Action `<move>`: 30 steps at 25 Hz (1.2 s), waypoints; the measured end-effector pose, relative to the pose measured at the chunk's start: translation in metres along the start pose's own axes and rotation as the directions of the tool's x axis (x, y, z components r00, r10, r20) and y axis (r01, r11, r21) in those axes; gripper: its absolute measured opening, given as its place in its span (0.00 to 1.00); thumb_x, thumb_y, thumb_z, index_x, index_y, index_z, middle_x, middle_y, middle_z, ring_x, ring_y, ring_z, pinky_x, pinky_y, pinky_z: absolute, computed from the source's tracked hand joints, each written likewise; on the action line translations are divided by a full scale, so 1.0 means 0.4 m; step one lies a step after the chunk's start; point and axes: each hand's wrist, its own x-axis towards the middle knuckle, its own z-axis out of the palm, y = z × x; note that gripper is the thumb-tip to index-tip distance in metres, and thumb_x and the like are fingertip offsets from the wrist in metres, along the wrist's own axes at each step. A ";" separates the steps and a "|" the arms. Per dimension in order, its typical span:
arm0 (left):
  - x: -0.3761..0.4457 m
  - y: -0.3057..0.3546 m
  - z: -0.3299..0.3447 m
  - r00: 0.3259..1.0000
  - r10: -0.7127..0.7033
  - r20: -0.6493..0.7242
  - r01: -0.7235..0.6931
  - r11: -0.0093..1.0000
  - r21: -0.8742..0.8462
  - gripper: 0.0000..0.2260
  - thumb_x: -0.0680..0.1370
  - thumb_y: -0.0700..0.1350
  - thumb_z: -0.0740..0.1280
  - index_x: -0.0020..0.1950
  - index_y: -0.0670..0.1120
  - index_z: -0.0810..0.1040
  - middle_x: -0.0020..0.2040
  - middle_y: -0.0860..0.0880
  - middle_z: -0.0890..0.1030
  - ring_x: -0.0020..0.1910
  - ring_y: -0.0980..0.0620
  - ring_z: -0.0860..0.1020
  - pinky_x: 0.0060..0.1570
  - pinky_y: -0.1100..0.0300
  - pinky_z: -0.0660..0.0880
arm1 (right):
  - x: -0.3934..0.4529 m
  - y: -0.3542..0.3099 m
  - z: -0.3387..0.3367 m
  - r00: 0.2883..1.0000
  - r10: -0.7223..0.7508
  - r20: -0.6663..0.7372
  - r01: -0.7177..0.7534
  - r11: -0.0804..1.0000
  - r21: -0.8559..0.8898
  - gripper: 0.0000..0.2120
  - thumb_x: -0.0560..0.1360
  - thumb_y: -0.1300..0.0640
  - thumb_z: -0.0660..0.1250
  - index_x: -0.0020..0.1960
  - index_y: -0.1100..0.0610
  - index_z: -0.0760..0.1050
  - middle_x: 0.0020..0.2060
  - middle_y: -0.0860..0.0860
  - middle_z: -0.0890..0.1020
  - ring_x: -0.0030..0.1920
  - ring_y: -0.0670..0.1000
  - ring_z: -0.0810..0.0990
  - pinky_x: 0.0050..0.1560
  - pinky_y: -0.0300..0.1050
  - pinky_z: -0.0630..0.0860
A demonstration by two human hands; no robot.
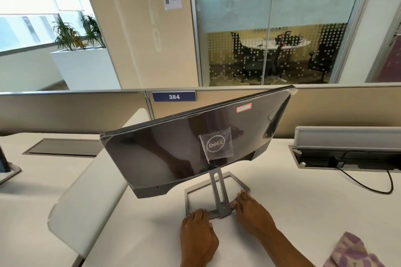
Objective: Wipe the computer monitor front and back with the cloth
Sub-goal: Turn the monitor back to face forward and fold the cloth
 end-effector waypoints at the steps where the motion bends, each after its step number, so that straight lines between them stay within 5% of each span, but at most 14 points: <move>1: 0.000 0.002 0.001 1.000 -0.006 0.020 0.006 1.000 -0.006 0.21 0.54 0.52 0.80 0.46 0.50 0.86 0.43 0.54 0.86 0.39 0.52 0.85 0.41 0.58 0.82 | 0.005 0.004 -0.005 1.000 -0.006 0.011 0.006 1.000 -0.006 0.43 0.75 0.32 0.33 0.82 0.55 0.51 0.82 0.50 0.51 0.81 0.50 0.54 0.78 0.45 0.52; 5: 0.000 0.018 0.001 1.000 -0.018 -0.008 0.018 1.000 0.013 0.19 0.51 0.51 0.79 0.40 0.50 0.86 0.37 0.54 0.85 0.32 0.51 0.84 0.34 0.58 0.81 | 0.039 0.026 -0.016 0.999 -0.027 0.042 0.028 0.999 -0.026 0.69 0.52 0.19 0.19 0.82 0.54 0.51 0.81 0.49 0.53 0.80 0.51 0.57 0.79 0.48 0.54; 8: -0.013 0.056 -0.015 0.998 -0.060 -0.016 0.060 0.998 -0.034 0.18 0.46 0.51 0.81 0.33 0.49 0.84 0.30 0.54 0.81 0.25 0.50 0.80 0.26 0.58 0.78 | 0.056 0.032 -0.022 0.997 -0.028 0.066 0.029 1.000 -0.010 0.74 0.47 0.18 0.17 0.82 0.54 0.52 0.81 0.49 0.54 0.80 0.52 0.57 0.79 0.48 0.54; 10: -0.020 0.081 -0.008 0.995 -0.103 -0.006 0.103 0.992 -0.070 0.19 0.43 0.50 0.81 0.30 0.48 0.82 0.28 0.52 0.78 0.23 0.49 0.78 0.23 0.56 0.76 | 0.054 0.016 -0.037 0.995 -0.046 0.084 0.047 0.999 -0.013 0.69 0.52 0.19 0.20 0.82 0.54 0.51 0.81 0.49 0.52 0.80 0.52 0.56 0.79 0.48 0.53; 13: -0.019 0.108 0.027 0.989 -0.145 0.000 0.144 0.986 -0.087 0.18 0.44 0.48 0.78 0.30 0.44 0.81 0.29 0.49 0.77 0.27 0.46 0.80 0.25 0.53 0.75 | 0.061 -0.008 -0.051 0.994 -0.056 0.096 0.059 0.998 -0.028 0.45 0.74 0.29 0.32 0.82 0.54 0.50 0.81 0.48 0.51 0.81 0.52 0.55 0.80 0.48 0.52; 17: -0.029 0.168 0.034 0.977 -0.214 0.015 0.214 0.966 -0.146 0.17 0.48 0.41 0.71 0.34 0.37 0.81 0.30 0.44 0.77 0.29 0.42 0.80 0.27 0.53 0.73 | 0.088 -0.023 -0.055 0.993 -0.055 0.103 0.059 0.997 -0.043 0.43 0.76 0.31 0.34 0.82 0.55 0.52 0.82 0.49 0.52 0.80 0.50 0.55 0.78 0.45 0.51; 20: -0.038 0.194 0.029 0.958 -0.266 0.109 0.282 0.941 -0.186 0.26 0.46 0.43 0.74 0.42 0.34 0.84 0.36 0.41 0.81 0.35 0.40 0.82 0.32 0.50 0.77 | 0.096 -0.036 -0.071 0.993 -0.042 0.107 0.042 0.999 0.003 0.26 0.87 0.48 0.45 0.82 0.58 0.53 0.81 0.53 0.54 0.80 0.52 0.56 0.77 0.44 0.53; 23: -0.061 0.212 0.029 0.935 -0.319 0.152 0.339 0.932 -0.126 0.28 0.51 0.46 0.73 0.47 0.35 0.85 0.42 0.41 0.84 0.41 0.42 0.84 0.38 0.50 0.80 | 0.107 -0.032 -0.088 0.987 -0.035 0.158 0.035 0.999 -0.001 0.26 0.86 0.48 0.47 0.81 0.57 0.56 0.80 0.53 0.60 0.78 0.56 0.61 0.76 0.51 0.60; 25: -0.083 0.216 0.015 0.932 -0.326 0.157 0.343 0.935 -0.092 0.29 0.60 0.48 0.70 0.58 0.36 0.83 0.53 0.41 0.84 0.53 0.43 0.83 0.50 0.50 0.80 | 0.112 -0.038 -0.107 0.977 -0.024 0.212 0.026 1.000 -0.007 0.25 0.86 0.50 0.48 0.81 0.57 0.56 0.78 0.56 0.63 0.77 0.58 0.64 0.75 0.51 0.61; 27: -0.100 0.200 0.016 0.947 -0.318 0.046 0.320 0.945 -0.064 0.29 0.71 0.49 0.64 0.72 0.40 0.73 0.68 0.44 0.77 0.68 0.45 0.75 0.67 0.51 0.71 | 0.105 -0.051 -0.122 0.970 -0.030 0.241 0.034 0.999 -0.013 0.25 0.86 0.50 0.49 0.81 0.58 0.55 0.77 0.58 0.64 0.76 0.59 0.64 0.74 0.51 0.61; 30: -0.131 0.163 0.002 0.967 -0.255 0.010 0.254 0.962 -0.103 0.28 0.77 0.48 0.61 0.77 0.44 0.66 0.75 0.47 0.70 0.75 0.48 0.67 0.74 0.55 0.60 | 0.070 -0.055 -0.102 0.983 -0.049 0.176 0.044 0.998 0.033 0.25 0.86 0.48 0.48 0.79 0.60 0.60 0.74 0.60 0.69 0.73 0.61 0.69 0.71 0.51 0.65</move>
